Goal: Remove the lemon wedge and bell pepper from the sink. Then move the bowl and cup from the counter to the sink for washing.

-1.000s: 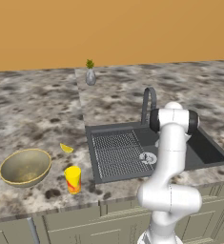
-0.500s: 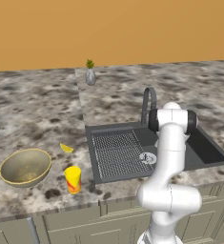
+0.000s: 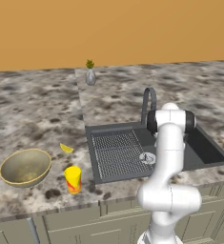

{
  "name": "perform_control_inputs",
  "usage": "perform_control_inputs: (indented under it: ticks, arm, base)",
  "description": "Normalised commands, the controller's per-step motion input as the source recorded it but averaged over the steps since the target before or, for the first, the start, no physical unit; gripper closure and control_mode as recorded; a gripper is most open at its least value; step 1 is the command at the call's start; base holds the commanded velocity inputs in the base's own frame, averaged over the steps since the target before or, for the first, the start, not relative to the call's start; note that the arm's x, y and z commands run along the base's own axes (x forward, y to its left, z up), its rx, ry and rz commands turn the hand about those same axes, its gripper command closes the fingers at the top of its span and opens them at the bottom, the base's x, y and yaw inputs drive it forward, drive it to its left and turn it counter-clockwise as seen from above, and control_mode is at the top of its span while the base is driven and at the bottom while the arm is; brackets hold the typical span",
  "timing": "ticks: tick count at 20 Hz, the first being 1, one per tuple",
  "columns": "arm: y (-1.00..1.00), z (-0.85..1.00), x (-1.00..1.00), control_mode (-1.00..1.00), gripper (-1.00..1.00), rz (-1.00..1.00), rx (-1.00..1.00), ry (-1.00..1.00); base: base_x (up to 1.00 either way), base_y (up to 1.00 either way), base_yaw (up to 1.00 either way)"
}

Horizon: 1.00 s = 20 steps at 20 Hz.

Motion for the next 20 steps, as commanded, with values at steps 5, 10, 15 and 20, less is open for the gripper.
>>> perform_control_inputs:
  ticks: [5,10,15,20]
  arm:
    - [0.0,-0.27,0.02,-1.0,1.0,-0.02,0.0,0.2]
    - [0.0,-0.23,-0.01,-1.0,1.0,-0.01,0.01,0.16]
    - [0.0,-0.07,-0.13,-1.0,1.0,0.0,0.08,0.06]
    - [0.0,0.0,-0.23,-1.0,1.0,0.0,0.11,0.0]
  base:
    - [0.0,0.0,0.0]
    - [0.0,0.0,0.0]
    - [0.0,0.0,0.0]
    - [0.0,0.0,0.0]
